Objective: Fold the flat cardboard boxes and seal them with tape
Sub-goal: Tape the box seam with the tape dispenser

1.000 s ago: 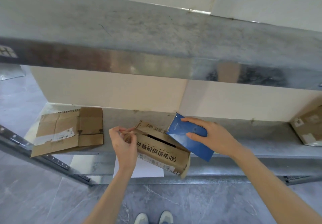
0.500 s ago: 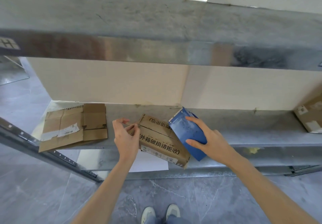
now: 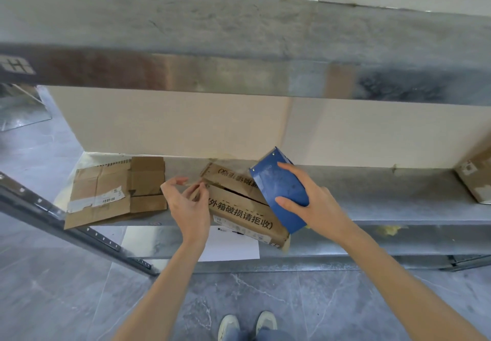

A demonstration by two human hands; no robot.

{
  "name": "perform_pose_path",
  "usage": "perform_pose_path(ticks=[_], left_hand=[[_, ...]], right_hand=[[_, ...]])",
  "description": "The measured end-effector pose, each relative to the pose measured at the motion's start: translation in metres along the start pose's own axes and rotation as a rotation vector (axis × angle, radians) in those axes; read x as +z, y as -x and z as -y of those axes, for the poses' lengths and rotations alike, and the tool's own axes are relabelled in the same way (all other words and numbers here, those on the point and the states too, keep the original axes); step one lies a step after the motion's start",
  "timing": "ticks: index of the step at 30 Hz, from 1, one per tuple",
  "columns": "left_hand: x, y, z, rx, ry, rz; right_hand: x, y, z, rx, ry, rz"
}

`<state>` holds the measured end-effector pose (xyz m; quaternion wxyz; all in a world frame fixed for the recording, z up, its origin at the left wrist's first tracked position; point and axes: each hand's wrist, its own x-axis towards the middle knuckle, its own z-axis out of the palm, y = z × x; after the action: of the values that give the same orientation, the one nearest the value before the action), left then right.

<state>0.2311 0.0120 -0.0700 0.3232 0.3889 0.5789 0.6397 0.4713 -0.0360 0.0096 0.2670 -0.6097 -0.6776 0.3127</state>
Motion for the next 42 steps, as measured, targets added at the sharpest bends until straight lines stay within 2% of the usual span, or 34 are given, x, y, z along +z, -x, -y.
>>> perform_pose_path(ticks=[6, 14, 17, 21, 27, 35, 42], left_hand=[[0.013, -0.017, -0.008, 0.012, 0.024, -0.077], [0.022, -0.006, 0.007, -0.097, -0.071, -0.081], [0.021, -0.009, 0.007, -0.065, -0.155, -0.045], [0.015, -0.019, 0.008, 0.072, -0.328, 0.035], [0.013, -0.033, 0.0, 0.216, -0.409, 0.163], [0.005, -0.05, -0.028, 0.056, -0.287, 0.278], [-0.012, -0.057, -0.039, 0.039, -0.286, 0.391]], right_hand=[[-0.017, -0.039, 0.013, -0.049, 0.024, 0.019], [-0.02, -0.077, -0.014, -0.001, 0.114, 0.183], [-0.018, -0.077, -0.029, 0.027, 0.084, 0.158], [-0.025, -0.079, -0.034, 0.001, 0.137, 0.143], [-0.05, -0.071, -0.041, -0.012, 0.226, 0.173], [-0.066, -0.064, -0.022, -0.043, 0.249, 0.253], [-0.078, -0.058, -0.007, -0.044, 0.156, 0.315]])
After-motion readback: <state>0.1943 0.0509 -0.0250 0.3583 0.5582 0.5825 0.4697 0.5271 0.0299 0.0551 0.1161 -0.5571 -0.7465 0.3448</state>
